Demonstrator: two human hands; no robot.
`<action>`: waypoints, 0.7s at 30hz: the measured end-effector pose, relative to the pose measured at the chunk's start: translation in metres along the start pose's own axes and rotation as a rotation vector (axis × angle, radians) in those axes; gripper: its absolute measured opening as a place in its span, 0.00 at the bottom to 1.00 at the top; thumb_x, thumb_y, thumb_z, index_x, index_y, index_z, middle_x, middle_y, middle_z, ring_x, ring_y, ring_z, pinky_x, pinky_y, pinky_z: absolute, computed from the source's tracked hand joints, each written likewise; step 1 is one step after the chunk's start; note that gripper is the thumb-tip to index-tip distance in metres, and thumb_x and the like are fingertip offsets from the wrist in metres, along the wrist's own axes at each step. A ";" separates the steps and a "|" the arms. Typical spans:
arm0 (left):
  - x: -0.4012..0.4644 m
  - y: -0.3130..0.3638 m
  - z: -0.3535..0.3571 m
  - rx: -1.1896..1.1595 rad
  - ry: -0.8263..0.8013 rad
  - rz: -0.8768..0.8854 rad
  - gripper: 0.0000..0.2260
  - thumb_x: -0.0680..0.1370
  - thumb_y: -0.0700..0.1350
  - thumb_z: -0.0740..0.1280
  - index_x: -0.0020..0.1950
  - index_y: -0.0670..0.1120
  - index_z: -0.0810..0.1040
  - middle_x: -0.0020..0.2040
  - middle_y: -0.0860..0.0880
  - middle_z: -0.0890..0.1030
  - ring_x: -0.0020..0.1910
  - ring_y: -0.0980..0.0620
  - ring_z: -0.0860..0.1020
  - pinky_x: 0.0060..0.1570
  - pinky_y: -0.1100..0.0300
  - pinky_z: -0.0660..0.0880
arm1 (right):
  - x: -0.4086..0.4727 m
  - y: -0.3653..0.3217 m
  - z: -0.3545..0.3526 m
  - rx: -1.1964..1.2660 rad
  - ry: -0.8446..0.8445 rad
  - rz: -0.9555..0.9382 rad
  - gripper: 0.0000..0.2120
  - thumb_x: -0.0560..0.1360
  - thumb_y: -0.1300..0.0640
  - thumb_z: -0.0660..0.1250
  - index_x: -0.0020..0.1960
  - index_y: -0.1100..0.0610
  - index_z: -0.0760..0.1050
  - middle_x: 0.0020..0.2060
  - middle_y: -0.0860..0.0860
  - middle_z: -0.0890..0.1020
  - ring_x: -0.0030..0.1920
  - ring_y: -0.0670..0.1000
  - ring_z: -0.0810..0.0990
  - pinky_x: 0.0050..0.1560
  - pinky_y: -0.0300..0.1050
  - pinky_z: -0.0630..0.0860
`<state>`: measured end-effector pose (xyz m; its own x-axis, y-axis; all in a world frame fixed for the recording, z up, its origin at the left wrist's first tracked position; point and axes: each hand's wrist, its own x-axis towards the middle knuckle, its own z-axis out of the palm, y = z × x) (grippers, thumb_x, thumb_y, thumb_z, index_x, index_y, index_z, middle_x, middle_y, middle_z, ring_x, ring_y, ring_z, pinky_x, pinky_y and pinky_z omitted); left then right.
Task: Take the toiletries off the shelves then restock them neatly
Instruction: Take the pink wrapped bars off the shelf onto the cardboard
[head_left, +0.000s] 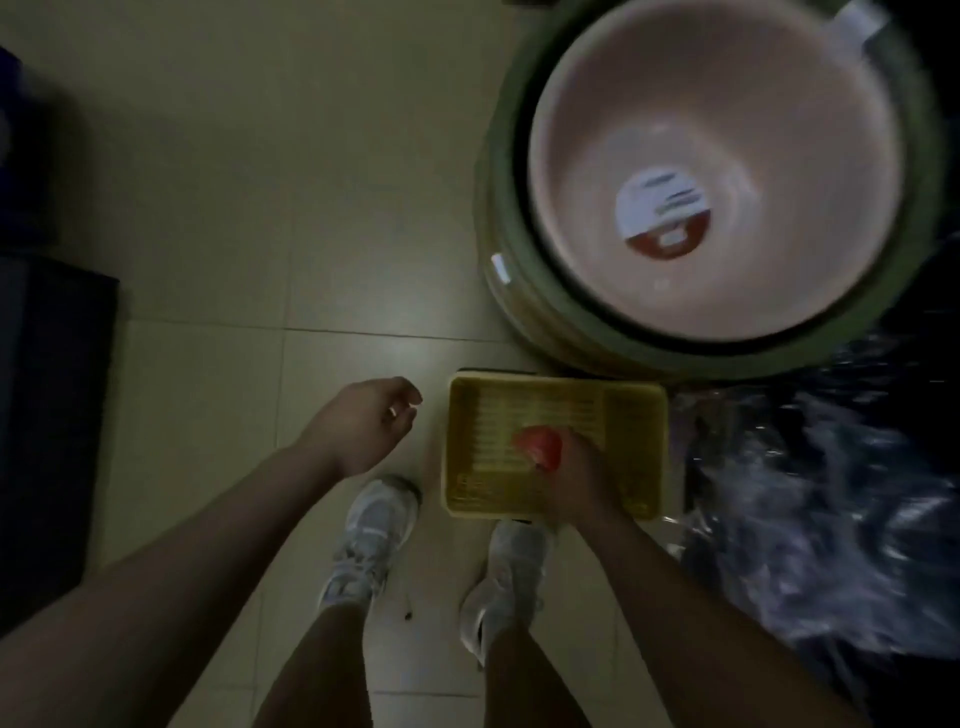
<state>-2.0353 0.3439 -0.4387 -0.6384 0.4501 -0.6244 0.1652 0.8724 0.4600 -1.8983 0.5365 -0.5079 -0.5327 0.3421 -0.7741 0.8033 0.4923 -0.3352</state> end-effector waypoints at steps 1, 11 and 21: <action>0.018 -0.014 0.015 0.007 -0.017 0.008 0.11 0.79 0.42 0.60 0.60 0.45 0.76 0.51 0.47 0.78 0.44 0.52 0.73 0.41 0.63 0.65 | 0.023 0.005 0.020 -0.010 -0.015 0.030 0.17 0.70 0.56 0.69 0.58 0.56 0.72 0.54 0.56 0.78 0.54 0.58 0.78 0.52 0.49 0.75; 0.124 -0.085 0.097 -0.042 -0.057 0.057 0.10 0.79 0.42 0.61 0.60 0.45 0.75 0.52 0.48 0.77 0.46 0.53 0.74 0.40 0.63 0.67 | 0.152 0.022 0.113 0.159 -0.040 0.188 0.14 0.77 0.48 0.62 0.60 0.53 0.74 0.55 0.54 0.79 0.52 0.54 0.78 0.53 0.46 0.73; 0.007 0.013 -0.046 -0.009 -0.061 0.102 0.10 0.79 0.42 0.61 0.59 0.45 0.76 0.50 0.47 0.79 0.43 0.53 0.74 0.42 0.63 0.66 | -0.022 -0.045 -0.028 0.245 -0.101 0.023 0.04 0.76 0.58 0.63 0.43 0.54 0.72 0.42 0.52 0.77 0.46 0.52 0.76 0.46 0.46 0.73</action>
<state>-2.0725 0.3497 -0.4083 -0.5717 0.5471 -0.6114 0.2194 0.8200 0.5286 -1.9303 0.5289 -0.4602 -0.4940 0.2631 -0.8287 0.8620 0.2731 -0.4271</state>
